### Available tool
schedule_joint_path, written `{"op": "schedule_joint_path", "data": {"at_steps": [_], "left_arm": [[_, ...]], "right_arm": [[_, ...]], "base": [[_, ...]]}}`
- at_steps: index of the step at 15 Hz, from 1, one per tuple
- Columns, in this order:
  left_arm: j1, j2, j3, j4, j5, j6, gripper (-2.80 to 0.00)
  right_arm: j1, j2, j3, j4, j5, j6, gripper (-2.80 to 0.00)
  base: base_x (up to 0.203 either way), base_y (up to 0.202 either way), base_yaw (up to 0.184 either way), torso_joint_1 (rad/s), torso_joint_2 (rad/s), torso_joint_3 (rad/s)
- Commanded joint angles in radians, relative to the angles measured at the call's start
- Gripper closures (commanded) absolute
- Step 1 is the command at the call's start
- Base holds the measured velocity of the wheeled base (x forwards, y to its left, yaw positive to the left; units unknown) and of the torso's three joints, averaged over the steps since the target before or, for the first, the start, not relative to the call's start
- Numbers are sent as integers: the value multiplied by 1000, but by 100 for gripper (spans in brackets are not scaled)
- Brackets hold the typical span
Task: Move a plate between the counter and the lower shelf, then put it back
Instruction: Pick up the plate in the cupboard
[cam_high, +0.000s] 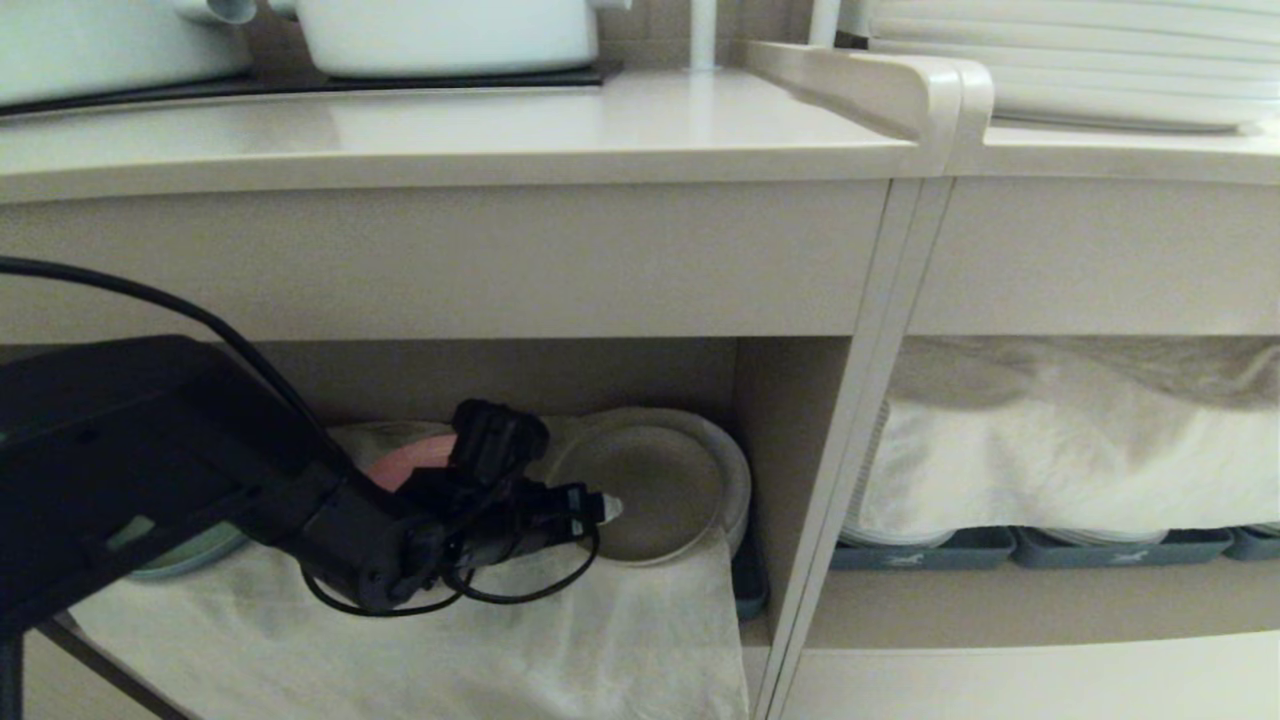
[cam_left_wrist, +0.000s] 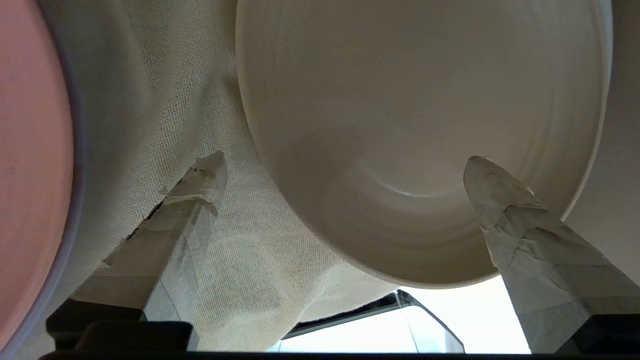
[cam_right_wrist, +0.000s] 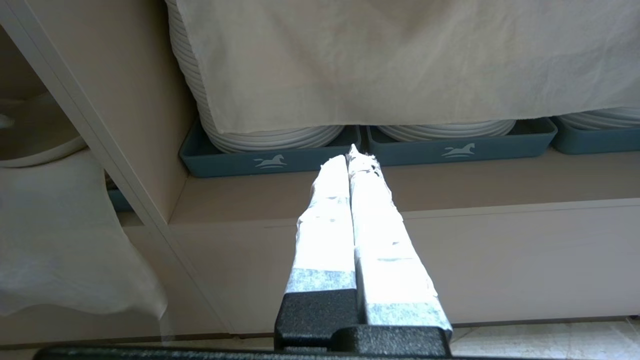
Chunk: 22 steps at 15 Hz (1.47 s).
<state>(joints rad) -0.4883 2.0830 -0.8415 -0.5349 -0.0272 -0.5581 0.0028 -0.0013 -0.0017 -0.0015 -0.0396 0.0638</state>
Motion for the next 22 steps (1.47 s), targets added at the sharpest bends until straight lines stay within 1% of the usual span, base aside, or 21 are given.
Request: {"op": "schedule_joint_path", "data": {"at_steps": [1, 12, 13, 22], "left_arm": [[-2, 8, -2, -4, 0, -3, -280], [-6, 23, -7, -4, -2, -3, -280], [-6, 25, -6, -5, -2, -2, 0], [-4, 23, -5, -4, 0, -2, 0]], "right_arm": [[0, 1, 0, 0, 0, 1, 0], [0, 1, 0, 0, 0, 1, 0], [0, 1, 0, 0, 0, 1, 0], [0, 1, -1, 0, 0, 1, 0]], "base": [[0, 0, 0, 0, 0, 0], [0, 0, 0, 0, 0, 0], [0, 0, 0, 0, 0, 0], [0, 0, 0, 0, 0, 0]]}}
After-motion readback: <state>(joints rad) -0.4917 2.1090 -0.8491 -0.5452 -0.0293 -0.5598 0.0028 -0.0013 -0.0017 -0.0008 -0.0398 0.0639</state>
